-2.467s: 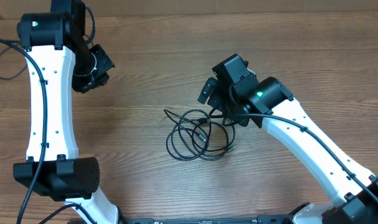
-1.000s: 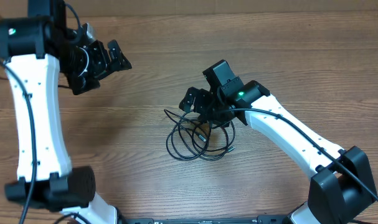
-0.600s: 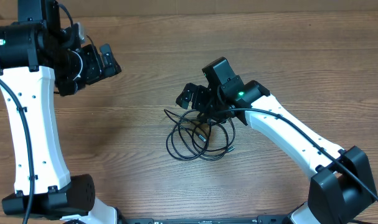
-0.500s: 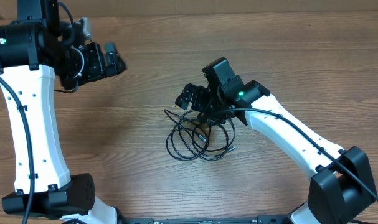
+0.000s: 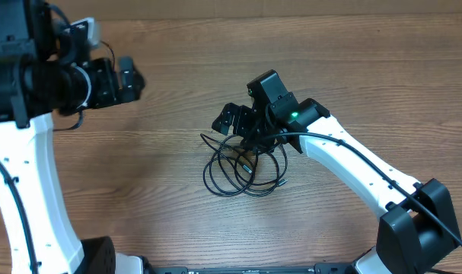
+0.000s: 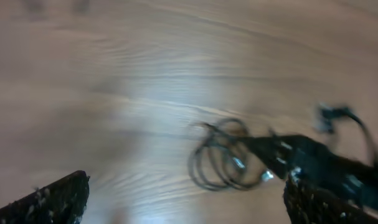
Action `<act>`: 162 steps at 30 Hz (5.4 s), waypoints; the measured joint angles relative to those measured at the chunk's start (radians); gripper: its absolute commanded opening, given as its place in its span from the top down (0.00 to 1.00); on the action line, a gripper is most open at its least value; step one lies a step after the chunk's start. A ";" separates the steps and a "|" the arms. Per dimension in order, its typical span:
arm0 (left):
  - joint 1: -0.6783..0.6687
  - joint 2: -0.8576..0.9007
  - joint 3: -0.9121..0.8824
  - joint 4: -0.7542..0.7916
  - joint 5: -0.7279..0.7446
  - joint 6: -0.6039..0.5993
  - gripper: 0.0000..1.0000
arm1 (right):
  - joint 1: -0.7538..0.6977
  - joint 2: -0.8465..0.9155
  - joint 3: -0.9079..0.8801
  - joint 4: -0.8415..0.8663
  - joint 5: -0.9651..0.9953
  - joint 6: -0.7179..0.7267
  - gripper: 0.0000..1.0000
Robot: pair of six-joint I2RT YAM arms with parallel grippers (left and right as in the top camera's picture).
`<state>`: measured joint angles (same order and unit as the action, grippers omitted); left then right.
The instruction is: Untangle cables
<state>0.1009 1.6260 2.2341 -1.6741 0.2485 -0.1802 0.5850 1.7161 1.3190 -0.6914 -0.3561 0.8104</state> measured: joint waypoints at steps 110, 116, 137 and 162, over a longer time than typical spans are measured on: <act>-0.064 0.225 -0.039 -0.013 0.834 0.264 0.01 | 0.101 -0.280 0.761 -0.357 0.257 -0.183 0.96; -0.124 0.221 -0.019 -0.013 0.706 0.390 0.02 | 0.095 -0.281 0.761 -0.349 0.320 -0.197 0.94; -0.403 0.224 -0.051 0.219 0.553 0.648 0.28 | -0.183 -0.281 0.761 -0.292 -0.001 -0.074 0.96; -0.206 0.306 -0.053 0.316 0.779 0.183 0.03 | -0.262 -0.285 0.761 -0.215 -0.063 0.056 0.96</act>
<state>-0.1051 1.9316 2.1807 -1.3579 1.0279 0.0032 0.3229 1.4315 2.0796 -0.9066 -0.4191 0.8661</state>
